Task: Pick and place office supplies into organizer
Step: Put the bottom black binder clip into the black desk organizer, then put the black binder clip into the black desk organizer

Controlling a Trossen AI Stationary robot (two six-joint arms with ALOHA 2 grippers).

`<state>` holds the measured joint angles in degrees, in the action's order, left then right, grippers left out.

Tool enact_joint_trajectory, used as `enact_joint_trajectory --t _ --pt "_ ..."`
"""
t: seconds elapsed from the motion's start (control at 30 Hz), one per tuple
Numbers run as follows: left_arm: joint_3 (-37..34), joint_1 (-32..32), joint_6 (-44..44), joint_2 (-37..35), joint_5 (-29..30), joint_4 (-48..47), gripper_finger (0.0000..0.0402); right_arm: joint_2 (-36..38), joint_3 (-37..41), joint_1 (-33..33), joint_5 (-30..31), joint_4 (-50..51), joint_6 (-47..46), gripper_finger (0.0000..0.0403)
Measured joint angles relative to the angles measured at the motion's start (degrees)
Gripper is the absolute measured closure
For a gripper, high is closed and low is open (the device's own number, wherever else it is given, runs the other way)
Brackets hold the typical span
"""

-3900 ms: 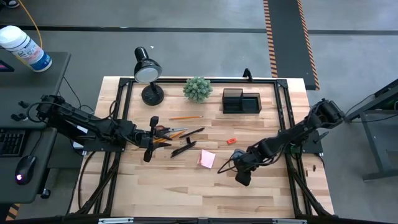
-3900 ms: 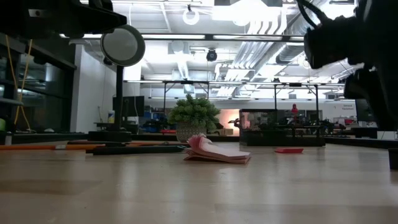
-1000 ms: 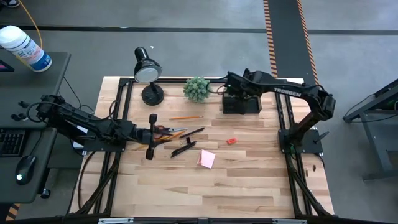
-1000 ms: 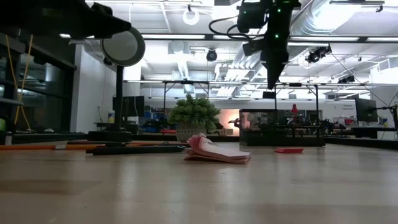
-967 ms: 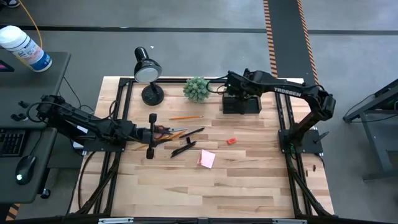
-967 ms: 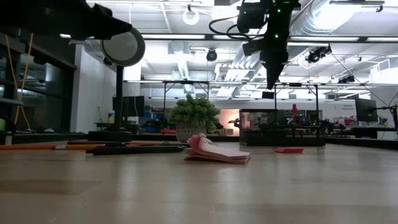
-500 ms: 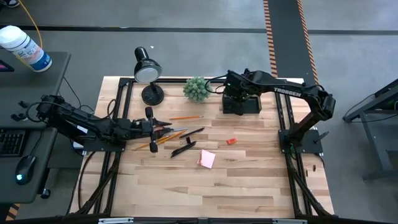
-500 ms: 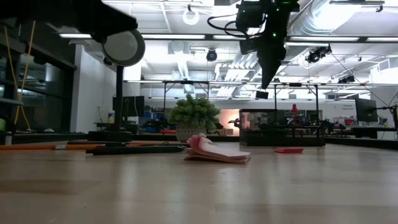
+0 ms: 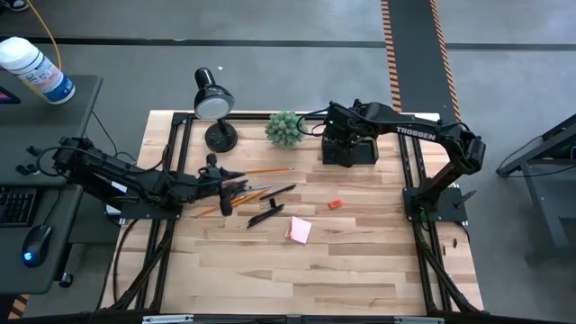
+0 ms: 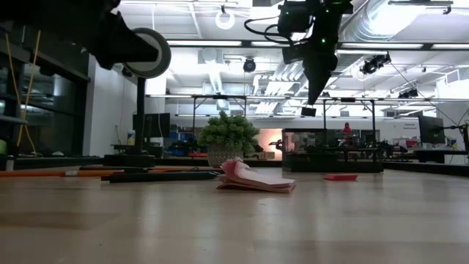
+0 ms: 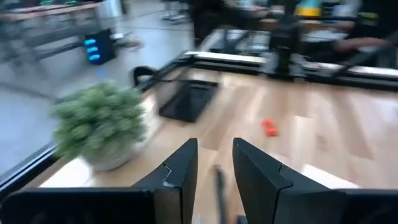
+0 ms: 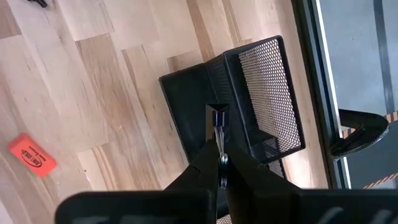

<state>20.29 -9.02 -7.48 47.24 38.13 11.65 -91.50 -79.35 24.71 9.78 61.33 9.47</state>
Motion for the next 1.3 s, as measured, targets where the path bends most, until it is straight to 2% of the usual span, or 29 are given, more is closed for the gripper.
enact_joint_trajectory --t 0.07,0.23,0.4,0.93,1.07,1.3 --pt "0.0 0.0 -0.4 0.0 1.5 0.6 0.0312 0.0 0.0 0.0 -1.2 0.0 0.0 0.0399" --pt "0.0 0.0 -0.3 0.0 0.9 1.4 0.0311 0.0 0.1 0.0 -2.0 -1.0 1.1 0.0399" --pt "0.0 0.0 1.3 0.0 0.9 1.4 0.0312 0.0 3.2 0.8 -5.1 -3.9 3.0 0.0396" --pt "0.0 0.0 1.4 0.0 0.9 1.5 0.0311 -0.1 13.3 4.3 -2.9 -11.7 4.5 0.0396" --pt "0.0 0.0 1.4 0.0 0.9 1.5 0.0312 -0.1 14.1 4.3 -0.9 -11.9 4.3 0.0377" --pt "0.0 0.0 1.4 0.0 0.9 1.5 0.0312 -0.1 14.7 4.3 -1.0 -12.8 3.6 0.0335"
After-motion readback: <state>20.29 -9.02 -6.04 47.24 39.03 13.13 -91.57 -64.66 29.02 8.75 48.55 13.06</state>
